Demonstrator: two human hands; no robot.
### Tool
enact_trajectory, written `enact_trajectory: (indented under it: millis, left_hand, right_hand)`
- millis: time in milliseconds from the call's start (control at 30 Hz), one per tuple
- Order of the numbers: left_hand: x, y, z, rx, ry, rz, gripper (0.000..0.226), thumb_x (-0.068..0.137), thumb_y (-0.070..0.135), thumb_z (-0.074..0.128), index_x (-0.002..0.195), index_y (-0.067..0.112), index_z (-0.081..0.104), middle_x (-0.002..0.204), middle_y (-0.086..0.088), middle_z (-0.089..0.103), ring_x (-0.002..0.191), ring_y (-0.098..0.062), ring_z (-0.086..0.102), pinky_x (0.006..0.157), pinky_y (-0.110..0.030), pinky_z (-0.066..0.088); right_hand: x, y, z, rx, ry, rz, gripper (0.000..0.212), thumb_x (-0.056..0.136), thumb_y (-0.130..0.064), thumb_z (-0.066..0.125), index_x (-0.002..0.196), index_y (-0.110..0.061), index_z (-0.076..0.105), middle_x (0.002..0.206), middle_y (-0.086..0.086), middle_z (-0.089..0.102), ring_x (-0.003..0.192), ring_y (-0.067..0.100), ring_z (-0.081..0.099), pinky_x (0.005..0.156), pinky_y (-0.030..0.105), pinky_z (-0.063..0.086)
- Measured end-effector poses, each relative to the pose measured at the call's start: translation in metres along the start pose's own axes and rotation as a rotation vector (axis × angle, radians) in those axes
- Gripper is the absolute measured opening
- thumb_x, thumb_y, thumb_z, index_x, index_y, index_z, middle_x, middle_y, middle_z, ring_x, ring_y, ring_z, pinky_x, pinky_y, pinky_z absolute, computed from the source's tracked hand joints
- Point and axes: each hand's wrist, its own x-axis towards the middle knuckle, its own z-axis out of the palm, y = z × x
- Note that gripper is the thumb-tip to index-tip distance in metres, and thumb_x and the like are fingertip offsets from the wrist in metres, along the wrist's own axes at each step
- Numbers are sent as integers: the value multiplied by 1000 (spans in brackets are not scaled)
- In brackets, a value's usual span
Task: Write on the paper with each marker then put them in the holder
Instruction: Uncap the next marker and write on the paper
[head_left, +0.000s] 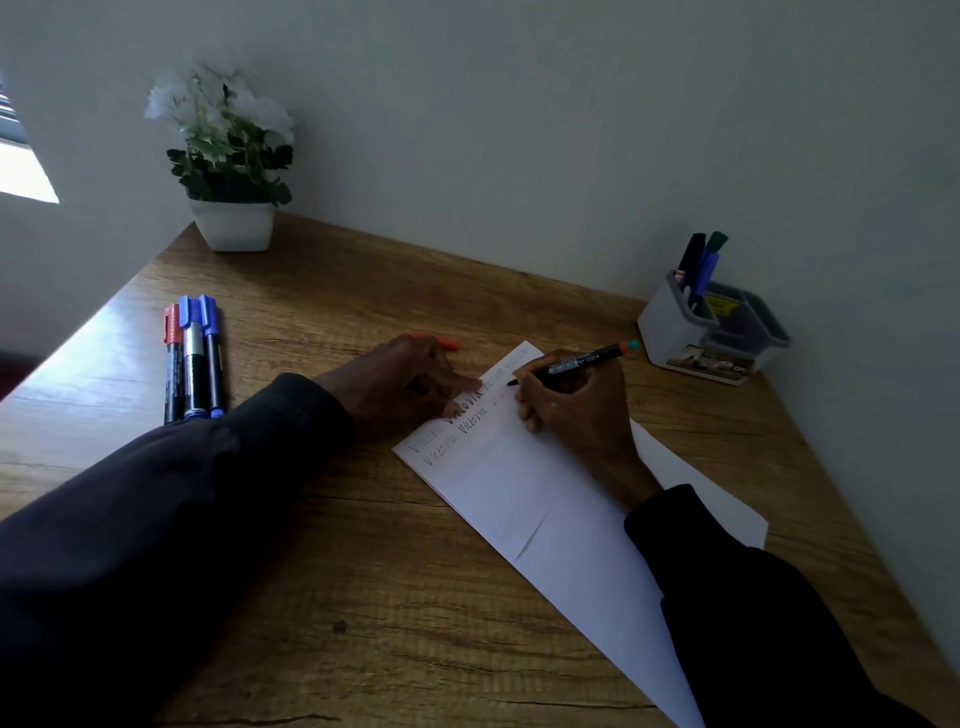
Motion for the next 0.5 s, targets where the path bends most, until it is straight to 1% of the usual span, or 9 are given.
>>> enact_trajectory:
  millis: [67,100,167,233,267,333,367,433,500]
  left_hand:
    - [0,1,-1,-1,-16,-8,36,93,24,60,129,26,57,141,0,48,140,-5,20,84,4,26]
    - [0,2,-2,2,-19,-9,36,93,25,60,129,25,58,142,1,47,140,-4,19,85,2,27]
    - [-1,2,-2,-9,-5,-5,35,93,24,60,128,24,59,143,1,45,131,5,16,78,6,29]
    - [-2,3,-3,-25,5,-15,33,93,23,60,126,23,60,145,2,43,125,8,16,75,10,29]
    - [-2,4,-3,-24,5,-20,33,93,23,60,126,24,60,146,2,43,128,6,18,76,9,29]
    - [-2,4,-2,-10,-3,-25,35,93,24,60,128,24,59,146,1,43,137,-2,21,77,5,31]
    - [-1,5,-2,-6,-7,-29,36,93,24,60,129,23,59,146,1,43,139,-4,22,76,5,32]
    - [-1,4,-3,-10,-7,-30,35,93,24,60,128,22,60,144,1,44,138,-3,21,74,8,32]
    - [-1,4,-3,-19,-6,-21,35,93,23,60,128,21,60,143,1,46,130,5,17,74,10,31]
  right_hand:
    - [0,0,0,-3,1,5,6,88,-8,75,85,-3,72,71,10,75,57,27,72,52,32,57]
    - [-1,0,0,-6,1,7,6,88,-8,75,86,-4,72,71,10,75,57,26,72,52,31,57]
    - [0,-1,0,-16,-4,11,6,88,-9,76,86,-4,72,71,10,75,56,25,72,51,30,57]
    - [0,-2,0,-14,-1,11,7,87,-8,76,86,-3,71,69,11,74,55,25,71,49,30,56]
    - [0,-2,-1,-12,4,10,8,87,-7,76,86,-3,71,69,11,74,54,25,71,49,30,56]
    - [0,-1,0,-12,6,10,8,87,-9,76,87,-3,71,70,11,74,56,26,71,51,31,58]
    - [0,-1,1,-15,2,16,8,88,-11,76,88,-4,72,72,10,75,57,26,72,52,31,59]
    - [0,0,1,-16,0,28,9,89,-13,77,89,-5,73,73,9,75,58,24,72,53,29,58]
    - [1,1,1,-6,3,28,9,89,-12,77,88,-4,73,73,10,75,57,24,72,53,29,58]
